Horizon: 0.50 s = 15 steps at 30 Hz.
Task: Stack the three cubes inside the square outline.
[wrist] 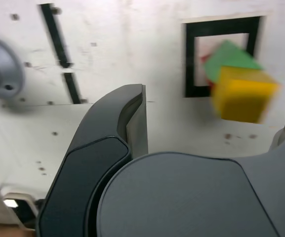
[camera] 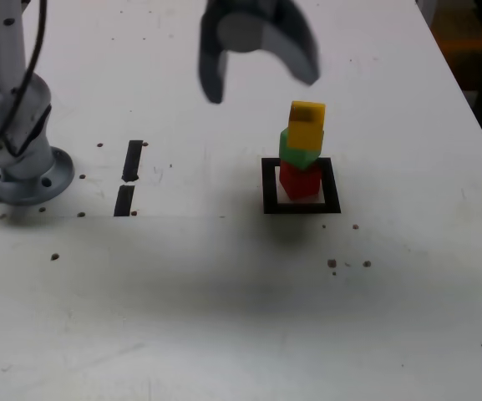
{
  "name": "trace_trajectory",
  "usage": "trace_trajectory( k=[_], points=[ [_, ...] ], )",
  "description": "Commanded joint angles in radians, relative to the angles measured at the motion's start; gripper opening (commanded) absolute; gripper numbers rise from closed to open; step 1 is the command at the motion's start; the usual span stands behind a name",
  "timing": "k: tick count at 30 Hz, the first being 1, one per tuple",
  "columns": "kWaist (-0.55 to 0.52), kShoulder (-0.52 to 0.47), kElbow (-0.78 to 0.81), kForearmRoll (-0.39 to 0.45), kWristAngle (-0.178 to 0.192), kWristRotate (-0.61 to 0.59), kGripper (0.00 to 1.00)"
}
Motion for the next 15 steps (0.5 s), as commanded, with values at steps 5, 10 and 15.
trace_trajectory(
  k=[5,10,15],
  points=[
    [-0.002,0.066,-0.22,0.013,-0.009,0.004,0.99],
    [-0.002,0.12,-0.24,0.032,-0.011,0.012,0.98],
    [-0.004,0.162,-0.245,0.068,-0.008,0.017,0.95]
  ],
)
